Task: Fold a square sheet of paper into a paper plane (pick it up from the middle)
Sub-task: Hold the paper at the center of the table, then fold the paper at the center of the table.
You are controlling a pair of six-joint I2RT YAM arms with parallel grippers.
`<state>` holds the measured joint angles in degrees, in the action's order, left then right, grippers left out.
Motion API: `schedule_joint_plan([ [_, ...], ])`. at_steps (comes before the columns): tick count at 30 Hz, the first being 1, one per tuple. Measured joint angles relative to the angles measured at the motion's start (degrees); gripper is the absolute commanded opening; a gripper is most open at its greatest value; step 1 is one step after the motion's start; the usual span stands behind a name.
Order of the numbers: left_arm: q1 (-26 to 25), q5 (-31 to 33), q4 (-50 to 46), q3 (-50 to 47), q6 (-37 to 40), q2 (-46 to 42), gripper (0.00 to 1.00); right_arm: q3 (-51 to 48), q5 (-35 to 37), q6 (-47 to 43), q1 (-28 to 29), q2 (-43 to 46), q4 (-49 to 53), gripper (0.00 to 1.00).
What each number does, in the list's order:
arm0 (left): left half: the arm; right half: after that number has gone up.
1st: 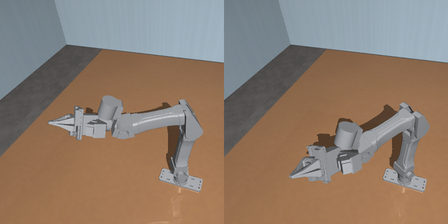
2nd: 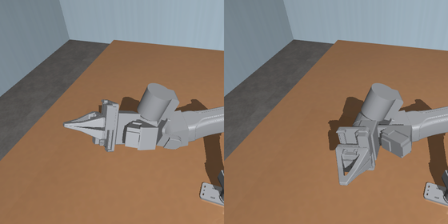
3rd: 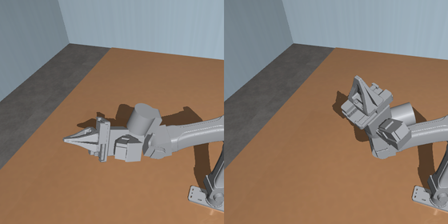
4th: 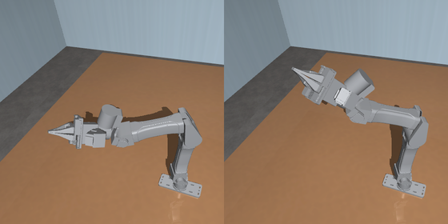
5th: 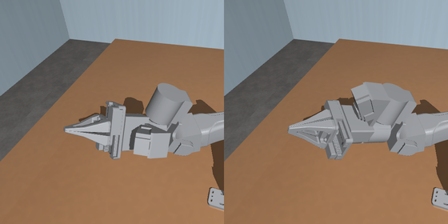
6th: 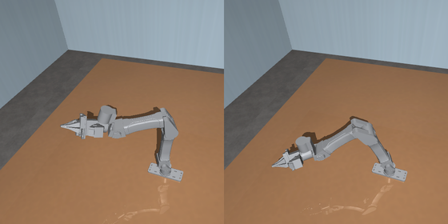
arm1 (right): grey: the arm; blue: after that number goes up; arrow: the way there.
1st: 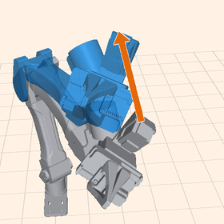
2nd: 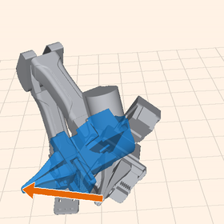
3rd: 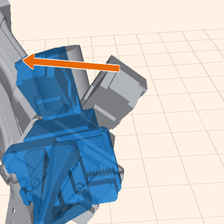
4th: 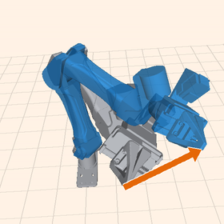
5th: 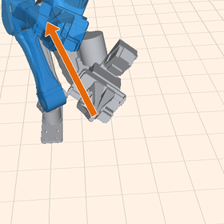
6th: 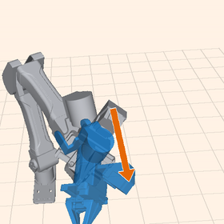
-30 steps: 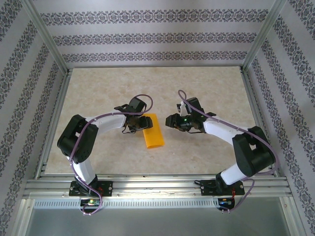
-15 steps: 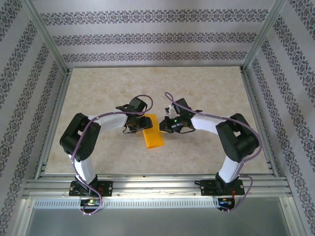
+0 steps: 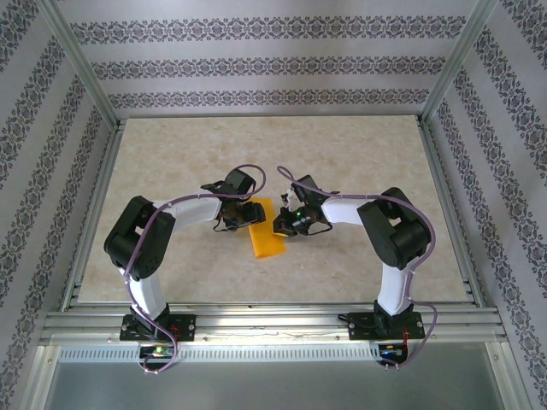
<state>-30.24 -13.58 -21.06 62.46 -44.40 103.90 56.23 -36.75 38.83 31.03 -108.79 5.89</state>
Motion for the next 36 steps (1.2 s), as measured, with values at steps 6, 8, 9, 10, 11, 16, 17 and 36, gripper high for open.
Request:
schedule_joint_plan([
  [6,-0.02,-1.16,1.27,-0.9,0.04,-1.11,0.75,-0.59,0.48,1.33,0.02,0.17,-1.07,0.05],
  [8,0.0,-1.46,2.32,-2.43,0.0,-2.64,0.73,-2.1,1.16,3.1,0.44,0.94,-3.15,0.05],
  [9,0.0,-1.49,2.51,-3.1,0.0,-3.45,0.72,-2.93,1.42,4.04,0.68,1.38,-4.2,0.05],
  [10,0.02,-1.62,2.64,-3.91,0.0,-4.55,0.7,-4.11,1.79,5.51,1.05,1.95,-5.75,0.05],
  [11,0.11,-1.81,2.84,-4.52,-0.02,-5.44,0.67,-5.42,1.95,7.06,1.4,2.47,-7.45,0.05],
  [16,1.14,-4.68,6.95,-7.39,-0.04,-7.28,0.59,-11.43,2.78,14.95,2.25,4.33,-17.33,0.05],
  [17,1.38,-5.35,7.69,-7.91,-0.02,-7.19,0.58,-11.96,2.82,16.06,2.25,4.42,-18.58,0.05],
  [36,1.77,-7.61,9.01,-7.85,0.24,-3.65,0.53,-13.4,2.89,21.09,2.25,4.46,-22.32,0.07],
])
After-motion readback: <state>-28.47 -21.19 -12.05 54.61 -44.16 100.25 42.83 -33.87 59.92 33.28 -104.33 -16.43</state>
